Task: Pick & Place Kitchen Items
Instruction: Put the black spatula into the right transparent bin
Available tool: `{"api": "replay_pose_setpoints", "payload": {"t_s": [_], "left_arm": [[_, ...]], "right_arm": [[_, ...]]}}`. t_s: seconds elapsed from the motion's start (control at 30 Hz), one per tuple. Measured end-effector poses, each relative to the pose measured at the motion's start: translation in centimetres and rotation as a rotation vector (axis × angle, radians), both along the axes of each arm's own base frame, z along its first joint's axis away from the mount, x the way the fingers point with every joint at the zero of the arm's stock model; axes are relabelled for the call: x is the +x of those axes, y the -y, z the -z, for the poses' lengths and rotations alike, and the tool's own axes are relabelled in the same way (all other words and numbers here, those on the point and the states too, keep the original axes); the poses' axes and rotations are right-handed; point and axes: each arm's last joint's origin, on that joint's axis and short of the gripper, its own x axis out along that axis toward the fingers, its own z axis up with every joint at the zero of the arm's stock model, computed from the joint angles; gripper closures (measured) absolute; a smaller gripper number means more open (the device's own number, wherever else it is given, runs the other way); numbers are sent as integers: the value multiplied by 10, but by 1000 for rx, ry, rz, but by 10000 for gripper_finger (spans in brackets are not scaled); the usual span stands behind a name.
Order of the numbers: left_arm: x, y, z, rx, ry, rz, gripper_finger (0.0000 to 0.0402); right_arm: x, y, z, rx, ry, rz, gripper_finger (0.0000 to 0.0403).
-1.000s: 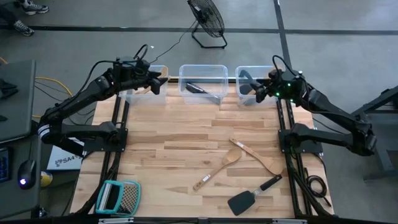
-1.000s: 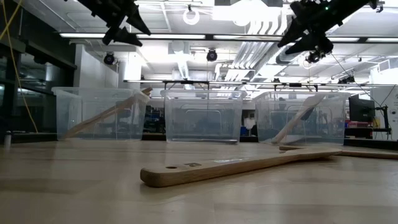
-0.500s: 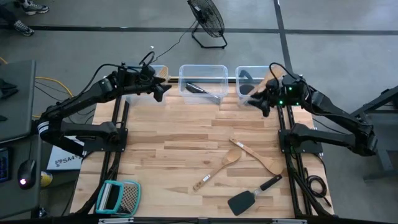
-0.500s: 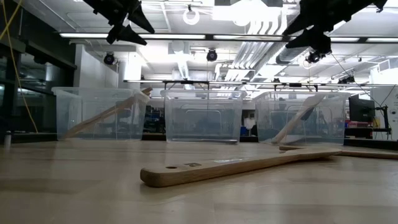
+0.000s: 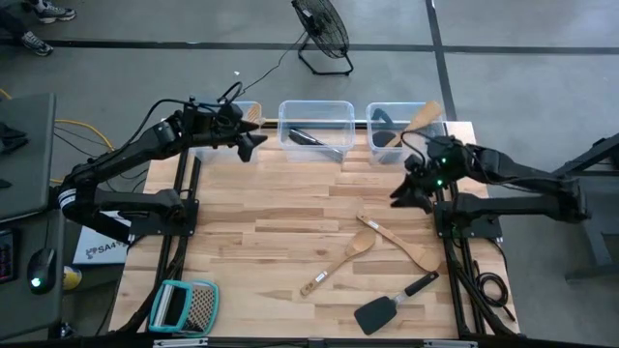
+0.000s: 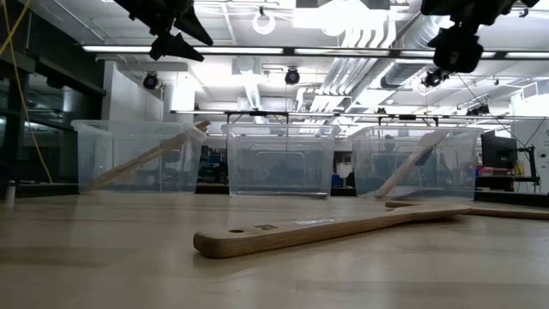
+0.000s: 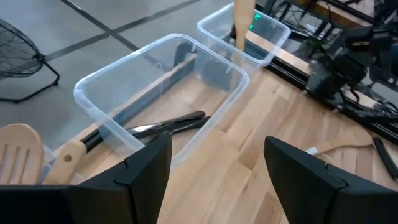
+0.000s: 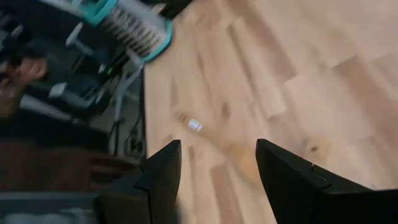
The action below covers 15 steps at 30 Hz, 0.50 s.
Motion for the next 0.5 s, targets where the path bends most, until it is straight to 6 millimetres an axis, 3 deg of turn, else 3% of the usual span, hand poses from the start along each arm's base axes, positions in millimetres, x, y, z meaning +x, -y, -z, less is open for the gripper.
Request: {"api": "replay_pose_setpoints", "payload": {"t_s": [0.5], "left_arm": [[1,2,0,27,-7,109,151]], "right_arm": [[24,-59,17,-8,-162,-247,204]]}}
